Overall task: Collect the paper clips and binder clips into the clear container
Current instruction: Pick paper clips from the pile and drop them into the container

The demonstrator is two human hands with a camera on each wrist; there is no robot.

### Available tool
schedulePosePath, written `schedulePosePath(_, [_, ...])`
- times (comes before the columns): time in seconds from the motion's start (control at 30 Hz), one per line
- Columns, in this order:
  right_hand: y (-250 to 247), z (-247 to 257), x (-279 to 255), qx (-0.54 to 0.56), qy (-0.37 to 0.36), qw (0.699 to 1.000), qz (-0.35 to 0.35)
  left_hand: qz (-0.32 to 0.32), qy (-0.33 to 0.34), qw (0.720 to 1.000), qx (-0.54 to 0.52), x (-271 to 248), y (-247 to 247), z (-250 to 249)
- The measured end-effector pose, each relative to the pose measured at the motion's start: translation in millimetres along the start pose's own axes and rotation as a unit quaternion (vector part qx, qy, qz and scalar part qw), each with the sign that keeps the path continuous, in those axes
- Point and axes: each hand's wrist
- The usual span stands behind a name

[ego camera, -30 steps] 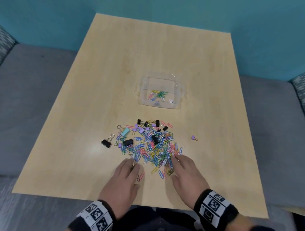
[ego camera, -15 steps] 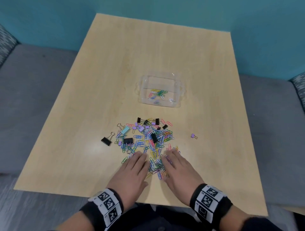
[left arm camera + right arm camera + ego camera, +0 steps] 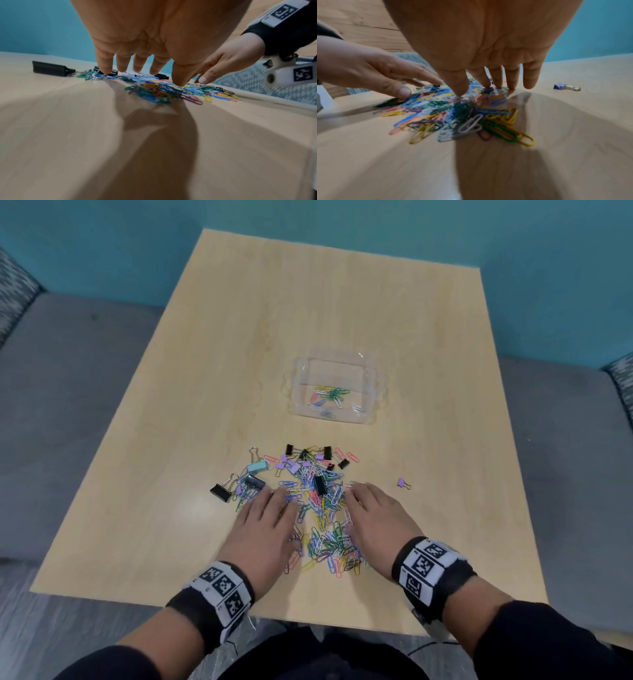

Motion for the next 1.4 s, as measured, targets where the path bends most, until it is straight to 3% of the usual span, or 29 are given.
schedulePosePath(0.17, [2,10,3,-0.008,-0.040,0.999,-0.009,0.004,0.042,0.999,-0.013,13,-3,-14])
schedulePosePath(0.37, [-6,21,-2,-0.010,-0.049,0.998,0.031,0.025,0.033,0.999,-0.014,45,-13,-25])
schedulePosePath(0.47, [-12,17,-5,0.024,-0.033,0.999,0.033,0.033,0.026,0.999,0.013,62,-20,-25])
schedulePosePath(0.63, [-13,7,-17,0.050,-0.001,0.998,0.023,0.056,0.067,0.994,0.064,80,-29,-31])
schedulePosePath(0.77, [-7,3,-26,0.041,0.014,0.999,0.028,0.050,0.050,0.996,0.056,80,-30,-39])
schedulePosePath(0.93, [-7,2,-25,0.053,0.029,0.998,0.010,-0.003,0.023,0.999,-0.037,73,-30,-45])
schedulePosePath(1.27, [-7,5,-27,0.058,0.047,0.997,0.018,0.026,-0.019,0.999,-0.021,87,-21,-67])
schedulePosePath(1.4, [-6,2,-37,0.066,0.060,0.996,0.022,-0.006,-0.004,0.998,-0.067,83,-24,-65])
Point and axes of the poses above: each hand's wrist, its own x-axis towards the middle knuckle, its own y-axis out of the palm, z = x × y, and after that the axes turned 6 degrees about -y, right-handed
